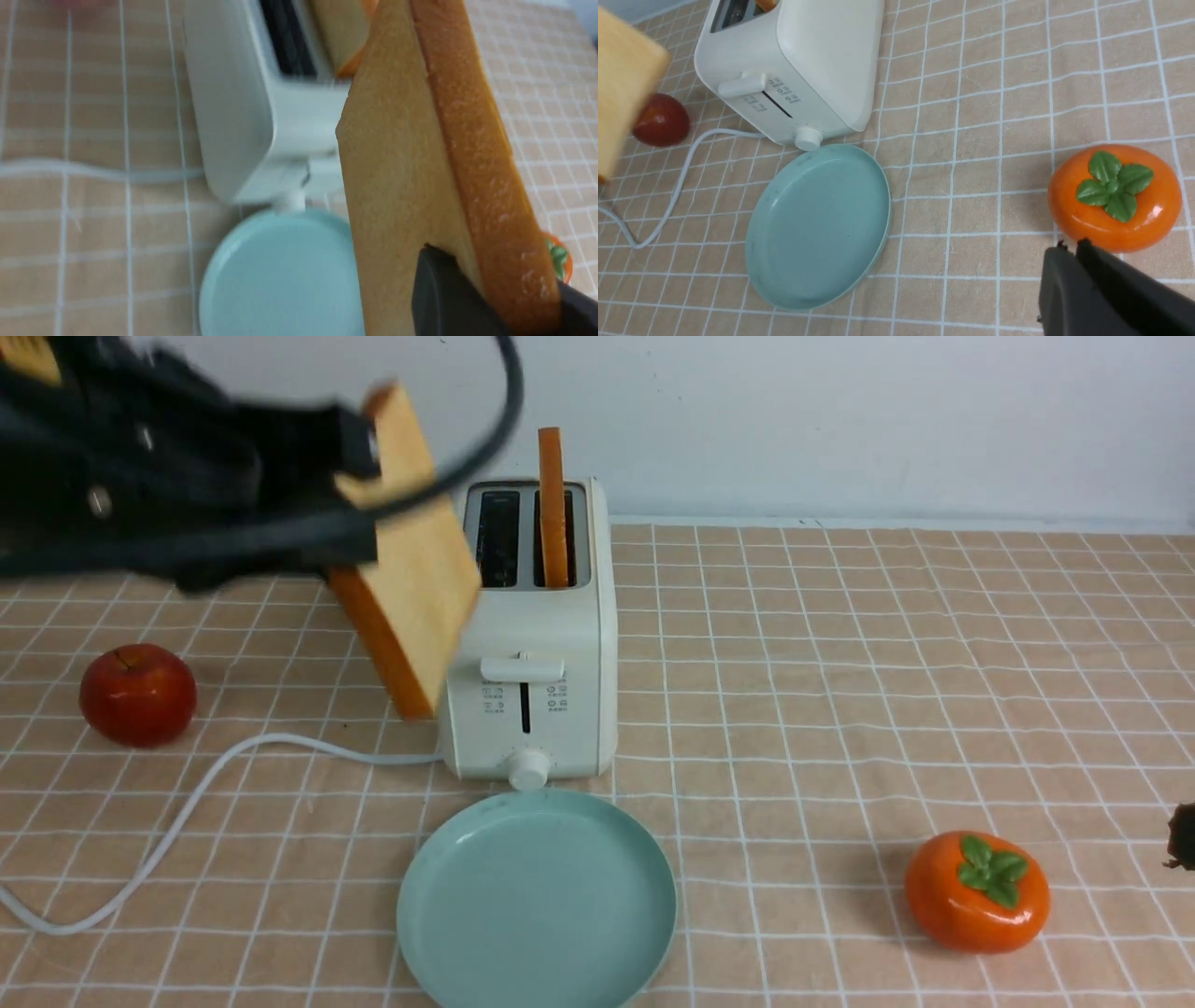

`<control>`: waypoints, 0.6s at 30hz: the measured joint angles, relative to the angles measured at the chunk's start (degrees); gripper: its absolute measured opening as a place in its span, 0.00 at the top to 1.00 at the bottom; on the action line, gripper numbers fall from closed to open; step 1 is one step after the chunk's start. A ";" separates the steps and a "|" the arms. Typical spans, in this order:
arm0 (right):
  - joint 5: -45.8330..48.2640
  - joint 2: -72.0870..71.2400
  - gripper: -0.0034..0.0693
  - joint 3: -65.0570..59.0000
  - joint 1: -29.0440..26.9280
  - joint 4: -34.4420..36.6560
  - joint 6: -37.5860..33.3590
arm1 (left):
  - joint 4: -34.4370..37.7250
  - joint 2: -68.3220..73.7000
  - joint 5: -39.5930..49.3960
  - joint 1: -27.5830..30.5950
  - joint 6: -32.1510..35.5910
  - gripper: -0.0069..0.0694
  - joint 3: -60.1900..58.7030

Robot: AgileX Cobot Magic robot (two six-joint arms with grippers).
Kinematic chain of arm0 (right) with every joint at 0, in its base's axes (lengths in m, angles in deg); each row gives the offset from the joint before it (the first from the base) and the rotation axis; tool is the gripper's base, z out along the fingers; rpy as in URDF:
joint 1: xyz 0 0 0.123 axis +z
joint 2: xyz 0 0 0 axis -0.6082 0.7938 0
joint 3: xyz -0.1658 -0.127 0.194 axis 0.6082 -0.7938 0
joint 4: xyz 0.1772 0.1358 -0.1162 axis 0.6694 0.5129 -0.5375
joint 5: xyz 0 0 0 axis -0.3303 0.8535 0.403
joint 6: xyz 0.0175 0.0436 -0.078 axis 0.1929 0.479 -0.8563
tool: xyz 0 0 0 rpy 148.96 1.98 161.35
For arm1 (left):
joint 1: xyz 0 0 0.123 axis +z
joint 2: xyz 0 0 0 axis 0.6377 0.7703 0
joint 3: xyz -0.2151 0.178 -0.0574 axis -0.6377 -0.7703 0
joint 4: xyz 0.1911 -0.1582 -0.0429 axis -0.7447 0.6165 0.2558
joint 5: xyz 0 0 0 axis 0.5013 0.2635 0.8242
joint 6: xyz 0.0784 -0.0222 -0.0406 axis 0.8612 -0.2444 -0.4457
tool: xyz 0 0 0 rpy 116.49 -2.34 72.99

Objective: Take toasted bread from bread machine on light coffee tablecloth place on plate.
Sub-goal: 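Place the slice of bread on the plate with the left gripper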

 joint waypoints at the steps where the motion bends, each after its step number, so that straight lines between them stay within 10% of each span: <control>1: -0.09 0.00 0.90 0.00 0.00 0.00 0.00 | 0.71 0.00 -1.15 0.00 0.45 0.78 -0.99; 11: -1.62 0.00 0.89 0.00 0.00 0.19 -0.25 | 54.95 8.80 -16.88 0.00 42.00 0.78 -22.81; 18: -2.11 0.00 0.89 0.00 0.00 0.19 -0.60 | 68.78 17.65 -18.76 0.00 57.35 0.76 -22.80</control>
